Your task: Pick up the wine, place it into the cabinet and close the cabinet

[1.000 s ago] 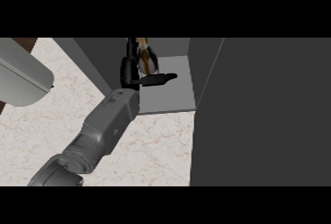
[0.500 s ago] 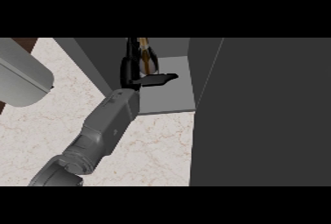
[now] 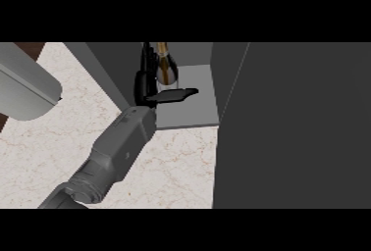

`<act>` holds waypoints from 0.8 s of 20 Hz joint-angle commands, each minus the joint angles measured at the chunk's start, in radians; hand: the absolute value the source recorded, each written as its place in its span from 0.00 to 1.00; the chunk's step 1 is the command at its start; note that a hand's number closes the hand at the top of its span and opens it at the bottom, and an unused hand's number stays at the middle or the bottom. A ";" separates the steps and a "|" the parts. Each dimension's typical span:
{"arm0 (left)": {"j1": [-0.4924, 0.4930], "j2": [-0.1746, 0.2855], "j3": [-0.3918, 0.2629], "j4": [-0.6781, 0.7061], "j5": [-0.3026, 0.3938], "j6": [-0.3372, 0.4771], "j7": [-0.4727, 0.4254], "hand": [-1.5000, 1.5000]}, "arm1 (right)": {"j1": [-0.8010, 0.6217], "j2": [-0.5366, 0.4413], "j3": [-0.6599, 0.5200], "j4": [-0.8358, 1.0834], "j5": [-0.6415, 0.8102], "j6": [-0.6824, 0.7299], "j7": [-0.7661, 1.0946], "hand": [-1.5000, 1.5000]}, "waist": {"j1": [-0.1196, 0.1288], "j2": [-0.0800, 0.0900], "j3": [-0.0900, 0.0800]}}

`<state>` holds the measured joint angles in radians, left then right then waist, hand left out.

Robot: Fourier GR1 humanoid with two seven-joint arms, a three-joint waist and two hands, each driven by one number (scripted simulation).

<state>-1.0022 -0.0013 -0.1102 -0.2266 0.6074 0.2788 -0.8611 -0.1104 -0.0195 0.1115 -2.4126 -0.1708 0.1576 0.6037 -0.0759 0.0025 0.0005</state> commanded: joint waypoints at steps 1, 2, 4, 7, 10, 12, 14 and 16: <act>0.127 0.001 -0.072 -0.067 0.070 0.011 -0.026 0.00 | 0.056 -0.020 -0.017 -0.101 -0.035 0.008 0.028 0.00 | 0.019 -0.003 -0.001; 0.130 0.001 -0.140 -0.134 0.112 0.033 0.030 0.00 | 0.007 -0.003 0.008 -0.093 -0.008 -0.029 0.066 0.00 | 0.014 -0.007 -0.001; 0.220 0.001 -0.217 -0.222 0.150 0.067 0.008 0.00 | 0.042 -0.014 -0.027 -0.092 -0.028 -0.009 0.024 0.00 | 0.025 -0.008 -0.001; 0.259 0.001 -0.322 -0.380 0.171 0.186 0.076 0.00 | 0.036 -0.053 -0.087 -0.120 -0.073 -0.010 0.070 0.00 | 0.053 -0.011 0.000; 0.368 0.001 -0.469 -0.580 0.217 0.316 0.104 0.00 | 0.032 -0.015 -0.029 -0.095 -0.004 -0.040 0.053 0.00 | 0.063 -0.013 0.000; 0.390 0.001 -0.468 -0.591 0.185 0.327 0.070 0.00 | 0.074 -0.085 -0.140 -0.138 -0.126 0.021 0.062 0.00 | 0.063 -0.007 0.000; 0.504 0.001 -0.539 -0.748 0.148 0.403 0.081 0.00 | 0.074 -0.030 -0.044 -0.125 -0.009 -0.021 0.039 0.00 | 0.079 -0.012 0.000; 0.575 0.001 -0.607 -0.845 0.132 0.454 0.077 0.00 | 0.063 -0.037 -0.067 -0.109 -0.019 -0.017 0.013 0.00 | 0.082 -0.013 0.000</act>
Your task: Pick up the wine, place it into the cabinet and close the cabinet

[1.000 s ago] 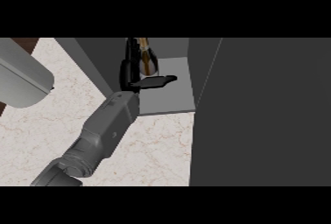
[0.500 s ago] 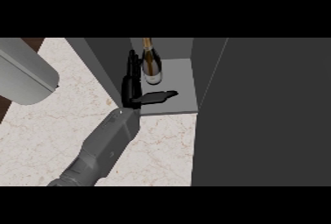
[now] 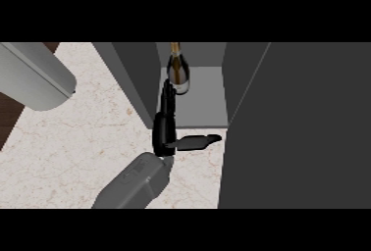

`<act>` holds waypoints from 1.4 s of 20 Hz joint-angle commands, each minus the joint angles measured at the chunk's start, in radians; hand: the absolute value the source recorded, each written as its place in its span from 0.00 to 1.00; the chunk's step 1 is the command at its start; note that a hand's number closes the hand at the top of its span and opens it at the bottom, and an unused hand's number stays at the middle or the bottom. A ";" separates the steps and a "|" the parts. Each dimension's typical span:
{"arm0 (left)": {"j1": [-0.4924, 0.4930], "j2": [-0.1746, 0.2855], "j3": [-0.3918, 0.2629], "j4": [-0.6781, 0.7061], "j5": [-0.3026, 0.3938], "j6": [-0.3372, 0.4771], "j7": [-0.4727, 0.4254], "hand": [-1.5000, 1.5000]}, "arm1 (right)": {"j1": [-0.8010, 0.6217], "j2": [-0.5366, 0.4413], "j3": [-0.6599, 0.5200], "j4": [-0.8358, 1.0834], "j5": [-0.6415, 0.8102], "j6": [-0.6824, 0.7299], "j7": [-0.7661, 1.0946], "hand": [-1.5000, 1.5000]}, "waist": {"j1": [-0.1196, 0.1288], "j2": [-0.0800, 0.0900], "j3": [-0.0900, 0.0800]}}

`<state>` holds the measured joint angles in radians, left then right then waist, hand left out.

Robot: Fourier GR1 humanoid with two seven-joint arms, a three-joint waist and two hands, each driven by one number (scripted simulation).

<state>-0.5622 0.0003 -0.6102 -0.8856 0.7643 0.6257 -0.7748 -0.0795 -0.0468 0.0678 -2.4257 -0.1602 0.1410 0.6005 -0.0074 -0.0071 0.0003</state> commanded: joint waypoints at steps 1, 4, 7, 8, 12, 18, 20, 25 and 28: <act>0.087 0.012 -0.033 -0.153 -0.074 0.070 0.052 0.00 | 0.049 -0.021 -0.025 -0.117 -0.061 0.008 0.047 0.00 | 0.007 0.003 0.000; 0.202 0.000 -0.110 -0.269 -0.084 0.116 0.009 0.00 | 0.064 -0.014 -0.024 -0.146 -0.043 -0.008 0.049 0.00 | 0.007 0.002 0.000; 0.263 0.067 -0.129 -0.463 -0.111 0.137 0.097 0.00 | 0.115 -0.021 -0.050 -0.080 -0.079 0.048 -0.046 0.00 | 0.010 0.003 0.001; 0.284 0.060 -0.180 -0.554 -0.134 0.227 0.138 0.00 | 0.094 0.009 0.016 -0.094 -0.011 0.007 -0.010 0.00 | 0.015 0.000 0.000; 0.341 0.101 -0.180 -0.607 -0.191 0.271 0.178 0.00 | 0.113 -0.027 -0.046 -0.144 -0.083 0.031 -0.001 0.00 | 0.006 0.003 0.001; 0.454 0.151 -0.218 -0.836 -0.266 0.311 0.228 0.00 | 0.046 -0.041 -0.063 -0.078 -0.092 0.034 0.006 0.00 | 0.008 0.005 0.000; 0.517 0.176 -0.257 -0.886 -0.284 0.295 0.203 0.00 | 0.110 -0.033 -0.041 -0.159 -0.107 0.038 0.040 0.00 | 0.005 0.003 0.000; 0.585 0.277 -0.278 -0.976 -0.296 0.218 0.212 0.00 | 0.040 -0.034 -0.004 -0.104 -0.142 0.047 0.098 1.00 | 0.007 0.004 0.000; 0.664 0.351 -0.264 -1.017 -0.277 0.140 0.170 0.00 | 0.026 -0.050 -0.039 -0.020 -0.182 0.095 0.056 1.00 | 0.011 0.006 0.000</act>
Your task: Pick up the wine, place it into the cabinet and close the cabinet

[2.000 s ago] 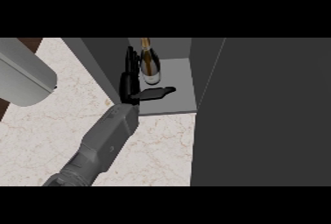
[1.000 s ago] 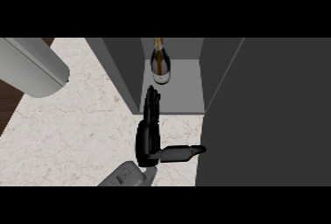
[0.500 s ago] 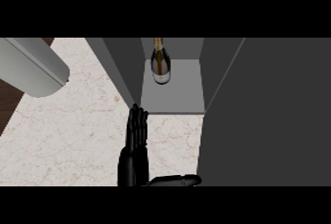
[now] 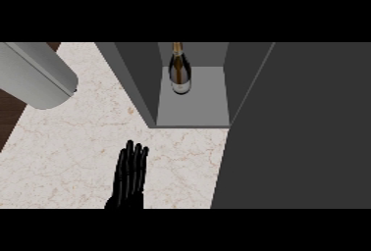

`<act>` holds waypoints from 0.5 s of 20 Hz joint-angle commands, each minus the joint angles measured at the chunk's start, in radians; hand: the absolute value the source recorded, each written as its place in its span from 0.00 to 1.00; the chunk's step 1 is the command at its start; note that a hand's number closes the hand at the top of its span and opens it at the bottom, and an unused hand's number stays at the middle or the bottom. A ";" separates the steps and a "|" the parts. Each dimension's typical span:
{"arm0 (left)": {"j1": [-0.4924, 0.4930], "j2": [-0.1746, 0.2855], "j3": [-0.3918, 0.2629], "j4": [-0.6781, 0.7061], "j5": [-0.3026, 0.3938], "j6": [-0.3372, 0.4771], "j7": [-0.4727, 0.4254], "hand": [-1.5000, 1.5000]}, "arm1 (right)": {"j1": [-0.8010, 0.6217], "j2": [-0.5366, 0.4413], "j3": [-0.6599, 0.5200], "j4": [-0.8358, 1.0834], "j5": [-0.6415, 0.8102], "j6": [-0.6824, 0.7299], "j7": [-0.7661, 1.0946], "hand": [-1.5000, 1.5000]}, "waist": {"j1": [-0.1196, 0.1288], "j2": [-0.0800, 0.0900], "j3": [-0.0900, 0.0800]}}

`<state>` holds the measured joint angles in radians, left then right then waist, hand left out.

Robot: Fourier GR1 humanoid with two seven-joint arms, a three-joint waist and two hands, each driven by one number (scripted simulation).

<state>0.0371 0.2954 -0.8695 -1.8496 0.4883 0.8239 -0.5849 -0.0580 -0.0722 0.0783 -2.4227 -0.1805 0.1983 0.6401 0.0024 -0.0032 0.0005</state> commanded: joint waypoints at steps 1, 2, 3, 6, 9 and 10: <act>0.050 0.062 -0.034 -0.096 -0.033 -0.012 0.021 0.00 | 0.076 -0.017 0.017 -0.081 -0.126 0.064 0.009 1.00 | -0.003 0.000 0.000; 0.099 0.157 0.016 -0.150 0.018 -0.085 0.020 0.00 | 0.071 -0.015 0.039 -0.125 -0.097 0.041 0.056 1.00 | -0.002 -0.001 -0.001; 0.047 0.143 0.010 -0.177 -0.003 -0.056 0.061 0.00 | 0.062 -0.044 -0.004 -0.163 -0.171 0.054 0.091 1.00 | -0.008 -0.002 0.000; 0.102 0.181 0.073 -0.158 0.029 -0.138 0.022 0.00 | 0.147 -0.021 0.034 -0.102 -0.092 0.113 -0.055 1.00 | -0.006 0.001 0.000; 0.227 0.297 0.089 -0.297 0.048 -0.165 -0.008 0.00 | 0.155 0.007 0.109 -0.134 -0.127 0.070 0.048 1.00 | 0.003 -0.003 -0.001; 0.208 0.264 0.115 -0.212 0.064 -0.205 -0.038 0.00 | 0.124 0.003 0.091 -0.099 -0.183 0.073 0.065 1.00 | 0.001 0.000 -0.001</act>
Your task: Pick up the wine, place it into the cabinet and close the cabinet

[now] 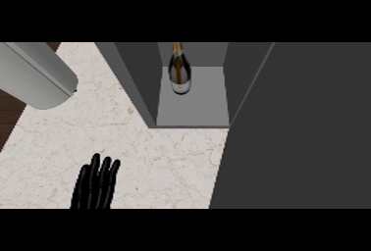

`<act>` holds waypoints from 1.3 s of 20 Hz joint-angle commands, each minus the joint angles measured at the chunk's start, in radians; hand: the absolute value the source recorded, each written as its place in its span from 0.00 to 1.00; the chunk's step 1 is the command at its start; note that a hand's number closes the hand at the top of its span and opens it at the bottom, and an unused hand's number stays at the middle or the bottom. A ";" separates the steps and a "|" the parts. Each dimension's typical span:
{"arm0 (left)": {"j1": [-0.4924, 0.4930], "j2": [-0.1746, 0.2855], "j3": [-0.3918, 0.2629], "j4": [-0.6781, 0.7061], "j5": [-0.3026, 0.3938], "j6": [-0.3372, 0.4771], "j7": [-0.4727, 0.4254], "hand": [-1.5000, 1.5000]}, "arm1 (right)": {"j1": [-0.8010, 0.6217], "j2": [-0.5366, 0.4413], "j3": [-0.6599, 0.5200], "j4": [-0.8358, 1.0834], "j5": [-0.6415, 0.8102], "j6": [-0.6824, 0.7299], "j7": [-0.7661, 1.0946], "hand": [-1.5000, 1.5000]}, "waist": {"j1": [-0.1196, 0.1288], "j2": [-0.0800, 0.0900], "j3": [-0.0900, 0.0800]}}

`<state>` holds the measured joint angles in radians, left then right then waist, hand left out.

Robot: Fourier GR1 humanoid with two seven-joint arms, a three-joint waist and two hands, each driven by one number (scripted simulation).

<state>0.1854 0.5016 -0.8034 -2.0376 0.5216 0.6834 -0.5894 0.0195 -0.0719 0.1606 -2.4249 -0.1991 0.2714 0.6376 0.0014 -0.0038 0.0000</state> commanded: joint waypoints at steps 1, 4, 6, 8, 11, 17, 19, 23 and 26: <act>0.059 0.063 0.035 -0.071 0.026 -0.032 0.005 0.00 | 0.089 0.030 0.070 -0.154 -0.158 -0.024 0.107 1.00 | -0.003 -0.002 0.000; 0.059 0.091 0.142 -0.051 0.075 -0.084 -0.010 0.00 | 0.099 0.037 0.108 -0.119 -0.173 -0.009 0.118 1.00 | -0.001 0.001 -0.001; 0.149 0.121 0.154 -0.092 0.073 -0.105 -0.065 0.00 | 0.121 0.052 0.160 -0.162 -0.129 -0.035 0.156 1.00 | 0.005 -0.003 -0.001; 0.134 0.166 0.283 -0.105 0.178 -0.158 -0.021 0.00 | 0.174 0.039 0.211 -0.167 -0.156 -0.003 0.155 1.00 | -0.002 -0.002 -0.001; 0.192 0.172 0.299 -0.114 0.177 -0.189 -0.062 0.00 | 0.140 0.023 0.323 -0.158 -0.066 0.049 0.123 1.00 | 0.004 -0.004 -0.001; 0.278 0.232 0.443 -0.113 0.265 -0.300 -0.072 0.00 | 0.057 0.072 0.506 -0.192 0.013 -0.042 0.208 1.00 | 0.006 -0.005 -0.002; 0.329 0.273 0.501 -0.159 0.303 -0.329 -0.053 0.00 | 0.081 0.072 0.621 -0.140 0.092 -0.094 0.150 1.00 | 0.007 -0.007 -0.002; 0.285 0.280 0.590 -0.075 0.348 -0.396 -0.039 0.00 | 0.026 0.072 0.748 -0.099 0.193 -0.208 0.116 1.00 | -0.003 -0.007 -0.002; 0.241 0.267 0.618 -0.016 0.376 -0.432 -0.012 0.00 | -0.041 0.071 0.810 -0.016 0.239 -0.313 0.082 1.00 | -0.004 -0.002 -0.002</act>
<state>0.4588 0.7592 -0.2540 -2.1024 0.8474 0.2990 -0.6318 0.0440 -0.0172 0.7640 -2.4297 -0.0535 0.0637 0.7351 0.0001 -0.0085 -0.0021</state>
